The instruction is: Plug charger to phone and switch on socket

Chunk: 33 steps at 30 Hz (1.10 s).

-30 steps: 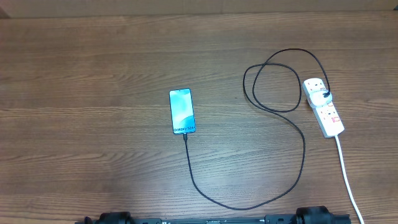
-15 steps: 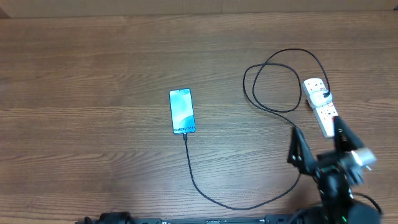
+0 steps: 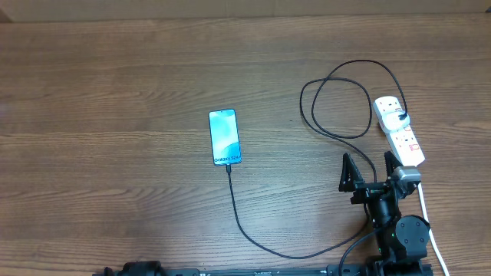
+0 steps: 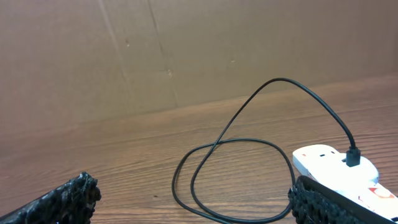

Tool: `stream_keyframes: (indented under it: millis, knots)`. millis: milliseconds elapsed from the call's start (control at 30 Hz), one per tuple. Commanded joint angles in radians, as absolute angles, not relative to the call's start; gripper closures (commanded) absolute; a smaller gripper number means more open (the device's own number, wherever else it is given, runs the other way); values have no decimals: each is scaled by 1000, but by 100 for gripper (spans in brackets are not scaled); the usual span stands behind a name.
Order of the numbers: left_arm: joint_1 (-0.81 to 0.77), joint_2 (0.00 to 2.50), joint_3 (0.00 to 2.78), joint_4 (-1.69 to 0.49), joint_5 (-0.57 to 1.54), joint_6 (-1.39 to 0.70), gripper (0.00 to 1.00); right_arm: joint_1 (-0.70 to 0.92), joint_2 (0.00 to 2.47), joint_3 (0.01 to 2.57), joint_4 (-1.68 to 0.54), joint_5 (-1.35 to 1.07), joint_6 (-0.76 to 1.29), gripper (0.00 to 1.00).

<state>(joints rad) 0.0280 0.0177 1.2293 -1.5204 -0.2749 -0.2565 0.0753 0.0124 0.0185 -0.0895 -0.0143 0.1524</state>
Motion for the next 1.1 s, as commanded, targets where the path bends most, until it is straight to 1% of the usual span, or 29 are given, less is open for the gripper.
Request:
stream_keyframes:
  millis: [0,833,1067]
  knots:
    - [27,4,1229,-1518,-287,-267,0,78,12,8,-84,9,148,0]
    - [27,4,1228,-1518,-287,-267,1,76,4,8,-84,9,148,0]
    - [26,4,1228,-1518,-287,-267,1,1,4,8,-84,9,148,0]
